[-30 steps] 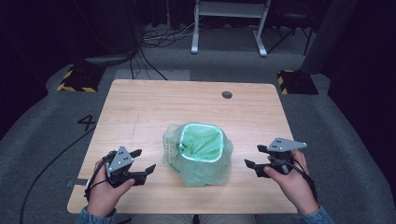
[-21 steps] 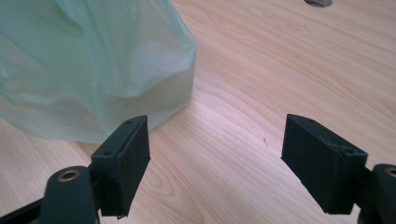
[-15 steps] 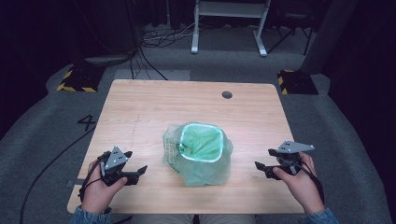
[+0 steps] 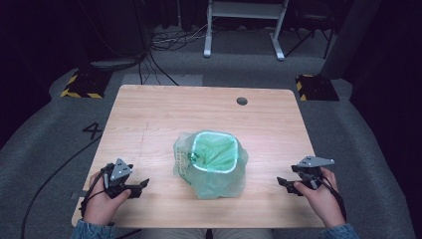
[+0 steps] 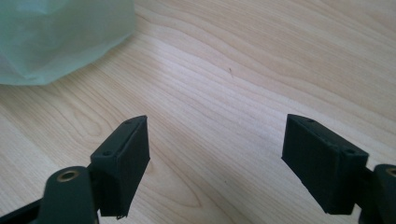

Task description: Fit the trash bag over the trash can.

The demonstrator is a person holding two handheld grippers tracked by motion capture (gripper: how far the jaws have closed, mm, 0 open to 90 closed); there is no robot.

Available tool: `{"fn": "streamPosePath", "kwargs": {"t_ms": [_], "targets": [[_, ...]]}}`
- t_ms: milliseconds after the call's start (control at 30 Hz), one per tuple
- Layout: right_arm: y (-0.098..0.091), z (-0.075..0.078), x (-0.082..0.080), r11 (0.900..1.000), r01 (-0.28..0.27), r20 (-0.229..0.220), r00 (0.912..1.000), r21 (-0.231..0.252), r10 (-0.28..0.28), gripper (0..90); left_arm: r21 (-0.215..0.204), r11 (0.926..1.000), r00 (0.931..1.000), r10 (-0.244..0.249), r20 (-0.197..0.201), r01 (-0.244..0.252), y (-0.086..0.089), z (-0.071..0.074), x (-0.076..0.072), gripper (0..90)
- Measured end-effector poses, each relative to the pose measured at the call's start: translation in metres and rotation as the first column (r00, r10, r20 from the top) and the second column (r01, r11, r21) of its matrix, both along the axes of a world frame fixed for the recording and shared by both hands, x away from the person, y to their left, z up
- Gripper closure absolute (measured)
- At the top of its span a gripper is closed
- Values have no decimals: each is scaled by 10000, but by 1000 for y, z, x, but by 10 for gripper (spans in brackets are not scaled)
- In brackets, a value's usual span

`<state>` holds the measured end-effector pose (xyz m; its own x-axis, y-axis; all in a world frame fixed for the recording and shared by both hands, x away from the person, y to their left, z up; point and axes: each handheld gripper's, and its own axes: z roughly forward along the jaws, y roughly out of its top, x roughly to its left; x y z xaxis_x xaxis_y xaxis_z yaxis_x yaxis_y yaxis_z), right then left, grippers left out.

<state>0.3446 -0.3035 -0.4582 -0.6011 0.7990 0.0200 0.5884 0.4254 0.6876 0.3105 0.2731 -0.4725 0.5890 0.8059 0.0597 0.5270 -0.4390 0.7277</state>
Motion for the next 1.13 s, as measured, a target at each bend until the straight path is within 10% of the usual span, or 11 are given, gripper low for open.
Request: {"fn": "streamPosePath", "kwargs": {"t_ms": [367, 1133], "targets": [[-10, -23, -3, 9960, 788, 241, 9965, 420, -798, 216, -140, 9989, 9979, 447, -479, -454, 9, -16, 6, 218], [-16, -47, -5, 9978, 616, 773, 9950, 245, -633, 156, -513, 9968, 9966, 584, -585, -614, 21, -33, 16, 170]]}}
